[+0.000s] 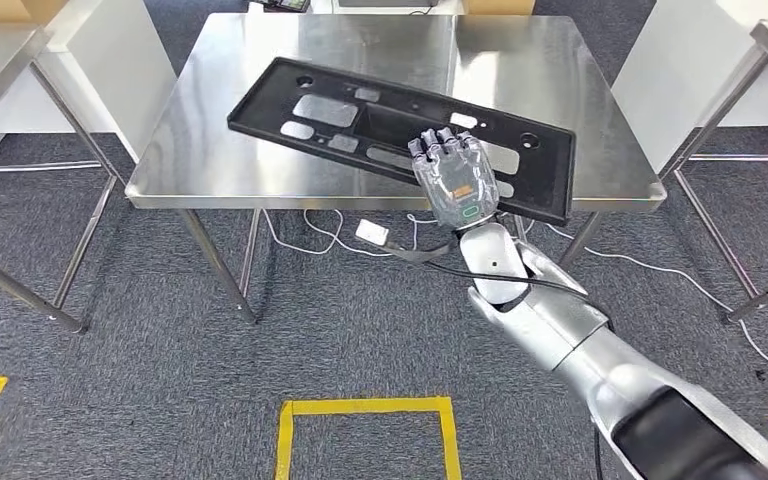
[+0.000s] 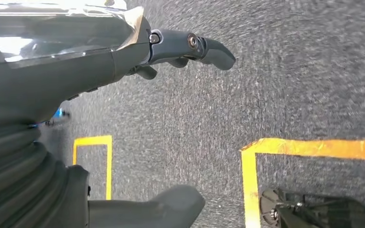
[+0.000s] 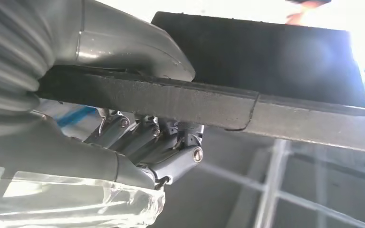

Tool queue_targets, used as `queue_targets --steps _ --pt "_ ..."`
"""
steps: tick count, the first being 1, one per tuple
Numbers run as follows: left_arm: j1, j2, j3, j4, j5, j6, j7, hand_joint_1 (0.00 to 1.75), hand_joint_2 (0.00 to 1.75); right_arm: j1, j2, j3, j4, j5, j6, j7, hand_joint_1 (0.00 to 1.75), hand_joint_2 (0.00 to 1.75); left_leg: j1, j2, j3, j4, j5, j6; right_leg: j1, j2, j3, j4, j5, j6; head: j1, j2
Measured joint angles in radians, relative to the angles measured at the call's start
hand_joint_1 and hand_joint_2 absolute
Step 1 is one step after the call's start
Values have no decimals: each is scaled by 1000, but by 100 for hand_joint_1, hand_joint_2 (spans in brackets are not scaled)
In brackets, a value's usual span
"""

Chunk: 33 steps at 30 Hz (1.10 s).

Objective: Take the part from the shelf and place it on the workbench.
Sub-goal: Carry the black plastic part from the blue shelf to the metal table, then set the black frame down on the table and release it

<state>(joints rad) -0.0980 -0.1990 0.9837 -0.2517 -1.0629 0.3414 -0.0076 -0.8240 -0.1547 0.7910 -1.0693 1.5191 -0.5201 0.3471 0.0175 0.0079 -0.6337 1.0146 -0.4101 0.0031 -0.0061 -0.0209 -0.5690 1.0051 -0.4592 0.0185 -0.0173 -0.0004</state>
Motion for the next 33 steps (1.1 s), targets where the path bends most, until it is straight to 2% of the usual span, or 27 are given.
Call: queue_targets --steps 3,6,10,15,17,19,20,21,23,24,25,26,28,29,30,33 --pt "-2 4 32 7 36 -46 -40 0 175 78 57 -192 -40 -121 -6 -214 175 175 -11 -9 -1 0 1 5 2 -9 0 -2 -2 1 2 0" --pt "-3 8 52 9 44 -70 -57 0 175 119 103 -333 -76 -226 7 -320 175 175 -16 -16 -3 0 1 12 0 -16 2 -7 -1 2 2 0" --pt "-3 11 66 13 43 -85 -83 0 175 152 132 -449 -102 -317 12 -411 175 175 -18 -16 -3 0 0 19 -2 -16 4 -11 1 7 3 0" --pt "-3 14 76 15 46 -102 -103 0 175 157 152 -511 -98 -374 -3 -475 175 175 -23 -15 -5 2 1 24 -7 -16 4 -14 5 18 2 0" --pt "-3 16 79 15 46 -105 -104 0 175 154 161 -523 -93 -380 -11 -485 175 175 -23 -16 -6 1 -2 36 -18 -17 7 -22 7 29 1 0" --pt "-3 18 80 16 45 -105 -103 0 175 148 169 -532 -89 -381 -20 -490 175 175 -14 -16 6 -18 5 51 -21 -13 4 -16 3 37 1 0" --pt "-3 18 80 16 46 -104 -102 0 175 144 171 -535 -87 -381 -24 -492 175 175 -9 -16 14 -29 11 55 -18 -7 -8 9 -10 34 2 0" --pt "-4 18 81 17 46 -104 -102 0 175 140 172 -538 -83 -380 -30 -493 175 175 -6 -16 20 -37 16 58 -18 0 -32 58 -33 28 3 0" --pt "-6 18 86 19 49 -103 -102 0 175 135 172 -542 -70 -377 -41 -495 175 175 -6 -19 22 -39 17 60 -19 11 -103 197 -91 17 4 0" --pt "-6 18 89 20 50 -102 -102 0 175 135 173 -543 -62 -374 -44 -496 175 175 -6 -22 22 -38 17 59 -21 14 -133 252 -108 18 4 0" --pt "-6 18 92 21 51 -102 -102 0 175 135 174 -544 -55 -372 -47 -497 175 175 -6 -25 22 -37 16 57 -23 15 -146 273 -109 23 4 0" --pt "-6 18 94 22 53 -102 -102 0 175 134 175 -545 -48 -370 -49 -498 175 175 -4 -29 22 -35 14 53 -25 16 -137 249 -92 33 4 0" --pt "-6 18 97 24 56 -101 -102 0 175 128 177 -545 -35 -367 -55 -500 175 175 2 -34 20 -21 6 37 -34 16 -75 118 -34 56 5 0" --pt "-6 20 98 25 58 -100 -101 0 175 123 180 -545 -29 -365 -59 -502 175 175 3 -37 17 -10 -1 27 -36 17 -46 60 -13 59 6 0" --pt "-6 21 99 25 61 -99 -101 0 175 118 184 -545 -22 -364 -64 -504 175 175 2 -38 12 -1 -6 18 -36 19 -29 29 -2 55 6 0" --pt "-6 23 106 26 68 -97 -103 0 175 106 195 -545 0 -363 -74 -510 175 175 4 -40 7 8 -11 6 -30 23 -26 29 0 26 0 0"
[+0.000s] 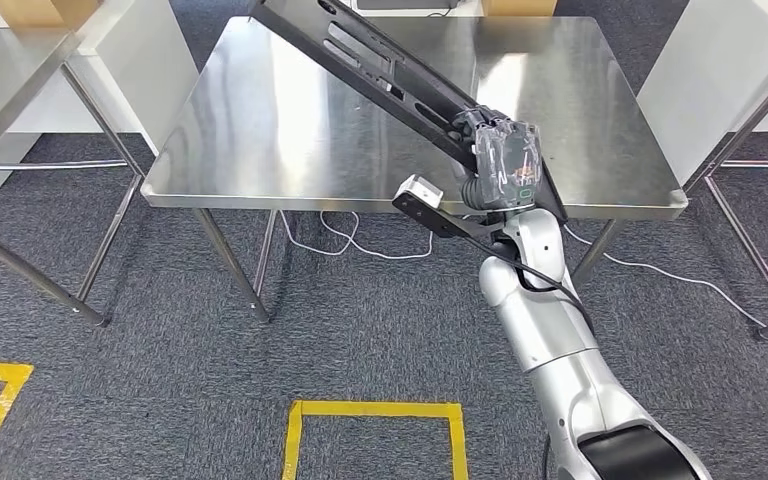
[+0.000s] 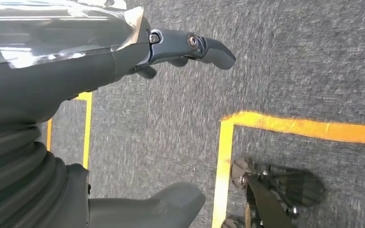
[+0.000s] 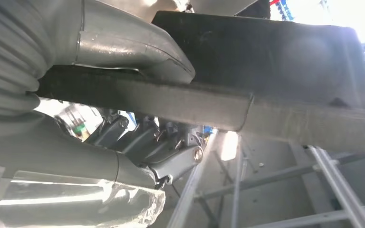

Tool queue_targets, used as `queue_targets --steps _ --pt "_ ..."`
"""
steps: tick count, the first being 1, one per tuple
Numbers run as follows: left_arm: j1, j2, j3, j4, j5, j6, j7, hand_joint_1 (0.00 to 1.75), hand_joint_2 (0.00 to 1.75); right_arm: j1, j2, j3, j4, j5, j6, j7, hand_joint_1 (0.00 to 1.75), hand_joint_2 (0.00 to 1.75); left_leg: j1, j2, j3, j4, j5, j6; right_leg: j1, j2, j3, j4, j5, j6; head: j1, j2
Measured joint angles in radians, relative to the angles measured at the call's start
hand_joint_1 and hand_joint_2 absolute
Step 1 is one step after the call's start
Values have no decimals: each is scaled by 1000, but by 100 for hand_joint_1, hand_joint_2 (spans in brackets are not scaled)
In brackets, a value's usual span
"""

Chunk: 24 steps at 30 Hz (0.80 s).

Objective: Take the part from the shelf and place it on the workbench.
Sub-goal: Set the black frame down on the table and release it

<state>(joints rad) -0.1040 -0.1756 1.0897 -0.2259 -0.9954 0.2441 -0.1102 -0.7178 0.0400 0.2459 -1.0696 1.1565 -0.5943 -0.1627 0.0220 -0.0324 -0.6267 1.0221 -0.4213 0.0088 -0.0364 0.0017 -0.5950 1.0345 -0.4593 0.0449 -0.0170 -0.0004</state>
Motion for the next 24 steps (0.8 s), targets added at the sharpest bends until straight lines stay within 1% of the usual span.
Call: queue_targets --steps 1,2,3,4,5,6,7,8,9,10,11,12,13,14,15,16,17,18,19,20,21,22,23,24 --pt "0 0 3 0 1 0 0 0 175 -4 4 0 6 0 -1 0 175 175 3 3 -2 6 -5 -3 1 0 0 0 0 -7 -1 0" --pt "1 0 6 1 1 0 -1 0 175 -10 8 0 11 0 -1 -1 175 175 6 9 -11 29 -19 -6 1 0 1 0 0 -13 -2 0" --pt "0 0 9 1 1 0 -1 0 175 -16 10 0 16 -1 -2 -1 175 175 7 16 -31 72 -43 -10 3 0 3 0 0 -19 -2 0" --pt "0 0 12 2 1 0 -1 0 175 -21 12 0 21 -1 -3 -2 175 175 7 24 -62 136 -74 -12 6 -1 3 0 -1 -23 -3 0" --pt "0 0 14 2 1 0 -1 0 175 -25 14 0 26 -2 -5 -4 175 175 7 28 -100 209 -105 -13 10 -1 4 0 -2 -27 -3 0" --pt "0 0 15 3 1 0 -1 0 175 -27 15 0 31 -4 -7 -6 175 175 7 30 -132 269 -123 -12 15 -2 4 0 -4 -30 -3 0" --pt "1 0 16 4 1 0 -1 0 175 -27 16 0 37 -6 -9 -8 175 175 5 30 -152 300 -126 -8 19 -2 5 0 -5 -33 -3 0" --pt "1 0 16 4 1 0 -1 0 175 -28 16 0 42 -7 -10 -11 175 175 3 30 -151 290 -107 0 24 -2 7 0 -7 -35 -3 0" --pt "1 0 16 4 1 0 -1 0 175 -29 17 0 47 -8 -12 -13 175 175 -2 30 -130 240 -74 12 29 -2 11 0 -9 -38 -3 0" --pt "1 0 16 4 1 0 -1 0 175 -31 17 0 50 -9 -15 -15 175 175 -10 30 -97 166 -38 29 33 -2 14 -1 -11 -41 -3 0" --pt "0 2 16 5 1 0 -1 0 175 -34 17 0 53 -9 -19 -16 175 175 -18 34 -63 100 -11 46 39 -2 17 -1 -13 -42 -1 0" --pt "0 3 16 5 0 0 -1 0 175 -38 17 0 56 -10 -23 -17 175 175 -26 38 -39 51 4 59 39 -3 18 -3 -15 -43 0 0" --pt "-1 4 16 5 0 0 -2 0 175 -41 17 0 59 -10 -27 -17 175 175 -32 41 -27 27 6 69 39 -4 19 -4 -16 -42 1 0" --pt "-1 5 16 6 0 1 -2 0 175 -43 16 -1 62 -10 -30 -18 175 175 -36 44 -24 22 3 72 38 -6 20 -7 -17 -40 0 0" --pt "-1 4 16 6 -1 1 -2 0 175 -44 17 -1 64 -11 -32 -18 175 175 -39 43 -20 13 5 73 37 -7 23 -12 -17 -37 -2 0" --pt "-1 4 16 6 -1 1 -2 0 175 -44 17 -1 65 -11 -32 -18 175 175 -37 43 -11 0 9 73 39 -9 24 -12 -20 -34 -2 0" --pt "0 4 16 6 -1 1 -2 0 175 -45 16 -1 67 -11 -33 -18 175 175 -33 43 -1 -15 13 73 41 -8 19 0 -27 -33 -2 0" --pt "-1 3 16 6 -1 1 -3 0 175 -47 16 -1 68 -11 -33 -18 175 175 -29 43 10 -29 18 72 42 -7 4 31 -41 -33 -1 0" --pt "-1 3 16 6 -1 1 -3 0 175 -48 14 -2 70 -11 -33 -18 175 175 -26 42 17 -37 20 71 40 -5 -23 85 -62 -34 0 0" --pt "-1 3 16 6 -1 1 -3 0 175 -49 13 -3 73 -11 -33 -18 175 175 -25 40 19 -39 20 71 38 -4 -58 150 -85 -34 0 0" --pt "-2 3 16 6 -1 1 -3 0 175 -48 12 -4 75 -12 -33 -18 175 175 -26 37 20 -39 19 69 35 -3 -93 210 -102 -31 1 0" --pt "-2 2 16 6 -1 1 -3 0 175 -45 10 -4 79 -12 -33 -19 175 175 -25 34 21 -38 17 66 32 -3 -118 246 -108 -24 1 0" --pt "-2 1 16 6 -1 1 -3 0 175 -44 9 -5 81 -12 -33 -19 175 175 -25 31 22 -37 14 63 28 -3 -124 243 -97 -15 1 0" --pt "-1 1 16 7 -1 1 -3 0 175 -43 8 -5 84 -12 -33 -19 175 175 -24 28 25 -35 11 59 24 -4 -110 199 -70 -3 1 0"
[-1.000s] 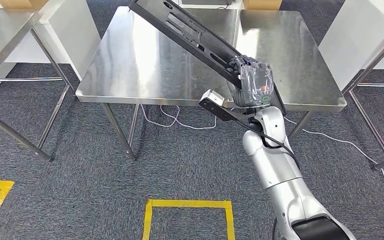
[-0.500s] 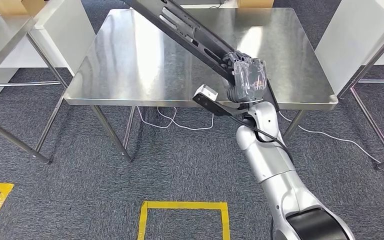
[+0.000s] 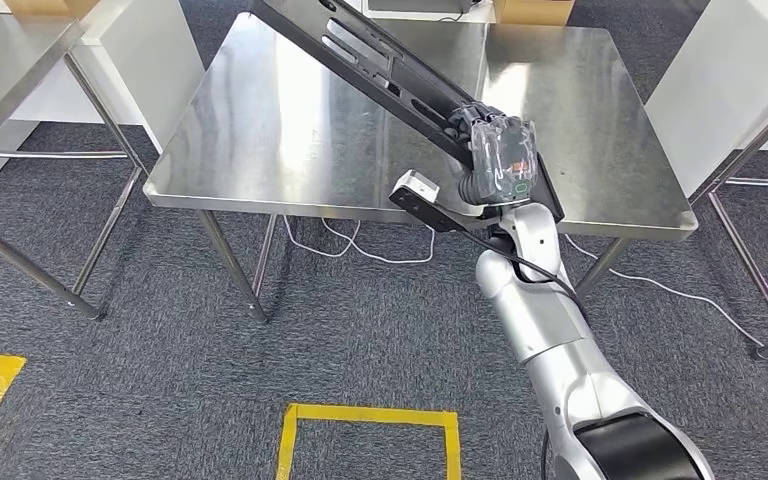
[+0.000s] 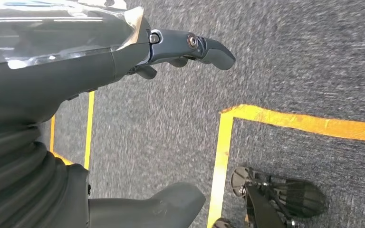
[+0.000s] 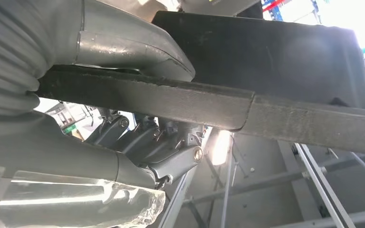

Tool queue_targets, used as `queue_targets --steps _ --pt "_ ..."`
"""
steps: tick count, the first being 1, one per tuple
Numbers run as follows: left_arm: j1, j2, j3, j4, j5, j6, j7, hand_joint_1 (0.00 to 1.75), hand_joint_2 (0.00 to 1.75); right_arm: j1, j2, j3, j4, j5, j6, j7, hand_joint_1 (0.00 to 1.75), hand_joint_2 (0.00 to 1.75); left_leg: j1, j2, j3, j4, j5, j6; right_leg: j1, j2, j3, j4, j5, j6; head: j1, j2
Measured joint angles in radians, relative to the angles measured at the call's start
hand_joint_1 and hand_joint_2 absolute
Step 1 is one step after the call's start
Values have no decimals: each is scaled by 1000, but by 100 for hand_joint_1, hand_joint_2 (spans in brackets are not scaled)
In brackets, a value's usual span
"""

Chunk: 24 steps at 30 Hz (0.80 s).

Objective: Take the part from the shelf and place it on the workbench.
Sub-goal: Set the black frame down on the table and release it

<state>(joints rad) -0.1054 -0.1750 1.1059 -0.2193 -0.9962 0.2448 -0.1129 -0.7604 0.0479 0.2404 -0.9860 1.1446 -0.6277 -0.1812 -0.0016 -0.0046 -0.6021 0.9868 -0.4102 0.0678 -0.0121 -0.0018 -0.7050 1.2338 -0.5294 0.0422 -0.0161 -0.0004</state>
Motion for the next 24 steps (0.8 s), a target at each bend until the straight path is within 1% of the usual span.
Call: queue_targets --steps 1,2,3,4,5,7,8,9,10,12,13,14,15,16,17,18,19,20,22,23,24 --pt "0 -1 0 0 0 0 0 0 175 0 -1 0 1 0 0 0 175 175 2 -2 2 4 -5 -6 -5 0 30 -74 36 12 0 0" --pt "0 -1 0 0 0 0 0 0 175 -2 -1 -1 2 -1 0 0 175 175 1 -4 2 10 -10 -13 -8 0 61 -141 67 19 0 0" --pt "0 -1 0 1 0 1 0 0 175 -3 -1 -2 3 -1 0 0 175 175 1 -6 1 17 -16 -20 -9 1 83 -192 88 19 0 0" --pt "0 -1 0 1 0 2 0 0 175 -5 -2 -2 4 -1 0 -1 175 175 1 -7 -1 22 -20 -25 -8 2 95 -217 97 14 -1 0" --pt "0 -1 0 1 0 3 0 0 175 -6 -3 -2 5 -1 0 -2 175 175 1 -7 -3 24 -23 -30 -5 3 97 -219 96 5 -2 0" --pt "0 -1 0 1 0 5 -1 0 175 -9 -6 -1 7 4 0 -1 175 175 4 -7 -5 28 -27 -39 -8 4 98 -222 97 -11 -3 0" --pt "1 -1 0 1 0 6 -1 0 175 -13 -7 -1 9 12 -2 2 175 175 6 -5 -9 40 -36 -44 -11 4 100 -223 97 -18 -4 0" --pt "1 -1 0 2 0 6 -1 0 175 -16 -8 -1 11 23 -3 8 175 175 8 -4 -22 68 -54 -50 -14 4 103 -224 97 -23 -6 0" --pt "1 -1 0 2 -1 5 -1 0 175 -20 -9 -1 14 38 -6 16 175 175 11 -2 -45 118 -79 -56 -16 4 105 -224 95 -27 -8 0" --pt "1 -2 0 3 -1 3 -2 0 175 -25 -11 -1 22 64 -13 31 175 175 15 0 -115 252 -135 -65 -15 4 108 -224 91 -33 -11 0" --pt "1 -2 0 3 -2 2 -2 0 175 -25 -12 -1 27 72 -15 35 175 175 16 1 -144 301 -147 -67 -15 4 109 -224 90 -34 -11 0" --pt "2 -2 0 3 -2 0 -2 0 175 -25 -13 -1 32 77 -16 38 175 175 17 2 -157 315 -138 -67 -14 4 112 -224 88 -36 -11 0" --pt "2 -2 0 3 -2 -2 -2 0 175 -25 -15 0 36 81 -17 40 175 175 17 2 -148 285 -110 -66 -14 5 115 -224 86 -36 -11 0" --pt "2 -1 0 3 -2 -3 -2 0 175 -25 -16 0 40 85 -17 41 175 175 17 2 -121 221 -70 -62 -14 5 120 -224 83 -36 -11 0" --pt "2 -1 0 3 -2 -4 -2 0 175 -26 -16 0 42 91 -18 43 175 175 17 2 -86 147 -35 -58 -14 5 124 -224 79 -33 -11 0" --pt "1 -1 0 4 -2 -5 -2 0 175 -29 -17 0 45 96 -20 46 175 175 15 2 -56 85 -13 -54 -11 6 127 -224 76 -30 -10 0" --pt "0 -1 0 4 -3 -5 -2 0 175 -32 -17 0 47 101 -23 49 175 175 12 1 -38 47 -5 -50 -9 6 128 -225 73 -25 -10 0" --pt "0 -1 0 4 -5 -6 -2 0 175 -34 -18 0 50 106 -25 52 175 175 9 1 -31 34 -8 -47 -7 5 128 -226 71 -21 -9 0" --pt "1 -1 0 4 -9 -6 -2 0 175 -36 -19 1 53 114 -29 56 175 175 4 0 -27 29 -12 -37 -6 5 133 -233 68 -9 -10 0" --pt "1 -1 0 4 -11 -6 -2 0 175 -36 -20 1 54 116 -29 58 175 175 5 -1 -19 22 -11 -31 -5 4 134 -231 65 -4 -8 0" --pt "1 -1 0 4 -13 -6 -2 0 175 -38 -22 1 55 118 -31 59 175 175 7 -1 -10 13 -9 -25 -4 3 128 -217 58 -1 -7 0"
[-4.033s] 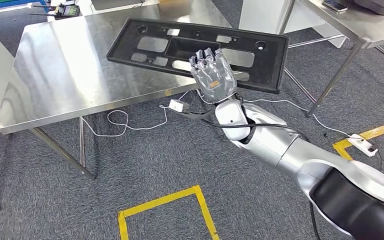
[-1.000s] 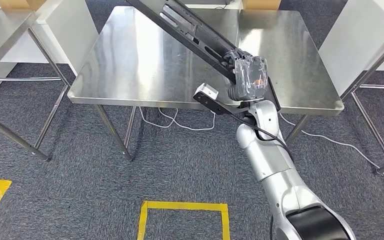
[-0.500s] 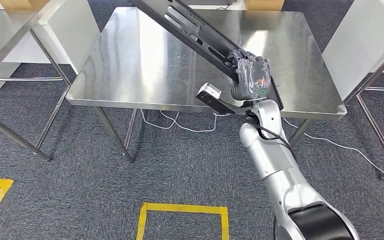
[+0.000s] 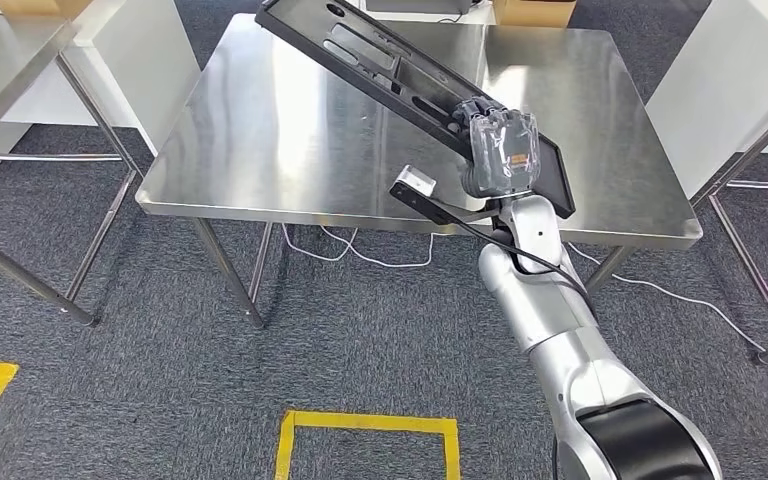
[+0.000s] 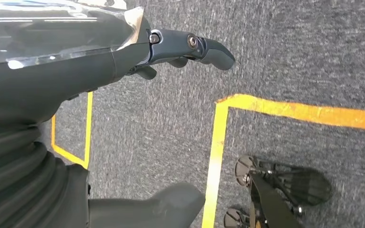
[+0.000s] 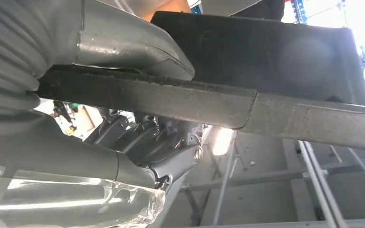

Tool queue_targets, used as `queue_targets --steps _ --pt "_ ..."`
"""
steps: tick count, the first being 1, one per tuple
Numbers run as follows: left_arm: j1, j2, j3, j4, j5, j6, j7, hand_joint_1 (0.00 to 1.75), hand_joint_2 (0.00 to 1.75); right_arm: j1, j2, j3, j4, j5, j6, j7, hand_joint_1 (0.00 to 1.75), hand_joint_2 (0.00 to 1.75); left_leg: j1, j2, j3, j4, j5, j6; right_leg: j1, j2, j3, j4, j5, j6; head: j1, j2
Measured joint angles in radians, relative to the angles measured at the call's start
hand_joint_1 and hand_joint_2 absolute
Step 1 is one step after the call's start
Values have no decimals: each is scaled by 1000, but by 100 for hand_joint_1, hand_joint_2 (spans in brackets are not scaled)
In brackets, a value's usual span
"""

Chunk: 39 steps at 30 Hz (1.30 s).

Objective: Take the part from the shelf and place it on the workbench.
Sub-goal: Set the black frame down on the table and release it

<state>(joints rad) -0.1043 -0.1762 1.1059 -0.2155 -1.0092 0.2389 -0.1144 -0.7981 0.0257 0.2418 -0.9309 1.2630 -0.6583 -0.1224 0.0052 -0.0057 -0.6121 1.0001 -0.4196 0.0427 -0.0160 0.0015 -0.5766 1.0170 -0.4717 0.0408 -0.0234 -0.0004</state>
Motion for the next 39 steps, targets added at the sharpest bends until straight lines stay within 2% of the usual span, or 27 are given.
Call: queue_targets --steps 2,4,5,6,7,8,9,10,12,15,17,19,20,21,22,23,24,25,26,28,31,33,35,36,37,38,39 --pt "-1 0 0 0 -4 1 0 0 175 -2 -4 1 1 5 -5 4 175 175 2 0 16 -12 -1 10 1 -1 -52 96 -36 -5 4 0" --pt "-1 0 0 0 -7 1 1 0 175 1 -10 2 5 16 -9 12 175 175 -1 -1 23 -13 -8 18 2 -1 -135 232 -74 -11 5 0" --pt "-1 0 0 0 -8 1 1 0 175 5 -14 3 7 23 -10 16 175 175 -2 -3 27 -13 -12 20 3 -1 -164 271 -77 -9 6 0" --pt "0 0 0 1 -8 1 1 0 175 8 -18 3 8 31 -10 21 175 175 -3 -6 32 -12 -17 21 3 -1 -173 268 -61 -3 6 0" --pt "0 0 0 1 -10 1 1 0 175 10 -22 3 10 40 -12 26 175 175 -4 -9 39 -12 -23 20 4 -1 -160 222 -30 4 6 0" --pt "0 -1 0 2 -11 1 1 0 175 10 -27 3 10 51 -14 32 175 175 -5 -11 46 -11 -29 17 4 -1 -133 150 8 9 7 0" --pt "0 -1 0 2 -13 1 1 0 175 8 -31 3 11 63 -17 39 175 175 -9 -12 51 -9 -37 14 6 -1 -100 74 42 12 8 0" --pt "0 -1 0 3 -16 0 1 0 175 6 -34 3 11 77 -21 46 175 175 -12 -13 56 -6 -46 10 6 -1 -75 17 65 8 8 0" --pt "-1 -1 0 3 -20 -1 1 0 175 3 -37 3 12 101 -26 61 175 175 -14 -14 62 -3 -60 0 9 0 -53 -22 73 -10 5 0" --pt "-2 1 0 2 -24 -3 -2 0 175 2 -43 3 13 138 -27 84 175 175 -6 -10 61 14 -81 -21 4 1 -38 -28 61 -36 3 0" --pt "-1 1 0 2 -27 -5 -5 0 175 1 -45 3 15 171 -27 106 175 175 1 -4 13 106 -116 -37 -2 2 -20 -31 50 -49 0 0" --pt "-1 1 0 2 -30 -7 -8 0 175 3 -48 3 20 200 -28 124 175 175 8 0 -76 246 -157 -51 -1 3 -4 -31 35 -55 -1 0" --pt "0 1 0 2 -31 -7 -9 0 175 5 -50 3 24 210 -28 130 175 175 11 1 -112 290 -157 -55 -1 3 6 -31 26 -54 -1 0" --pt "1 1 0 2 -32 -7 -10 0 175 7 -53 3 29 219 -28 134 175 175 12 2 -130 292 -133 -56 -1 4 18 -31 16 -52 -2 0" --pt "1 1 0 2 -33 -7 -10 0 175 9 -55 3 33 228 -28 138 175 175 14 3 -128 252 -88 -55 -1 5 32 -31 6 -50 -2 0" --pt "2 1 0 2 -34 -8 -11 0 175 9 -57 3 37 234 -28 140 175 175 14 3 -109 181 -30 -50 -1 6 48 -31 -6 -47 -2 0" --pt "2 2 0 2 -35 -8 -11 0 175 9 -59 3 41 239 -28 142 175 175 12 3 -85 113 12 -44 0 6 59 -34 -16 -43 -1 0" --pt "2 3 0 2 -36 -8 -12 0 175 7 -60 3 45 242 -28 144 175 175 8 3 -61 60 36 -35 2 7 69 -37 -25 -38 0 0" --pt "1 3 -1 2 -36 -8 -12 0 175 5 -61 2 47 243 -29 144 175 175 3 4 -43 26 40 -25 3 6 74 -40 -31 -33 0 0" --pt "0 3 -1 2 -38 -8 -12 0 175 3 -63 2 52 245 -31 146 175 175 -5 3 -24 5 19 -7 8 6 81 -39 -32 -19 0 0" --pt "1 3 -1 2 -38 -8 -12 0 175 4 -66 1 55 260 -33 155 175 175 -4 1 0 -16 11 10 13 6 71 -13 -30 -8 1 0" --pt "0 3 -1 2 -39 -9 -12 0 175 1 -68 0 60 279 -34 171 175 175 -2 0 20 -29 5 21 11 6 11 84 -42 -9 2 0" --pt "-1 3 -1 2 -40 -9 -11 0 175 4 -75 0 67 296 -36 193 175 175 -2 -2 39 -34 -9 31 7 6 -83 219 -76 -11 3 0" --pt "-1 3 -1 2 -41 -9 -10 0 175 9 -81 3 70 300 -37 209 175 175 -2 -5 48 -34 -17 32 6 6 -120 258 -93 -11 4 0" --pt "0 3 -1 2 -44 -9 -10 0 175 14 -90 8 74 302 -37 232 175 175 -2 -9 60 -34 -27 30 3 6 -142 263 -99 -8 4 0" --pt "2 3 -1 2 -46 -10 -9 0 175 18 -99 17 78 303 -37 259 175 175 -2 -12 74 -34 -38 28 1 5 -148 235 -86 1 5 0" --pt "3 3 -1 3 -49 -10 -9 0 175 20 -108 28 82 304 -37 288 175 175 -2 -14 89 -33 -49 24 -4 4 -138 176 -51 16 6 0"
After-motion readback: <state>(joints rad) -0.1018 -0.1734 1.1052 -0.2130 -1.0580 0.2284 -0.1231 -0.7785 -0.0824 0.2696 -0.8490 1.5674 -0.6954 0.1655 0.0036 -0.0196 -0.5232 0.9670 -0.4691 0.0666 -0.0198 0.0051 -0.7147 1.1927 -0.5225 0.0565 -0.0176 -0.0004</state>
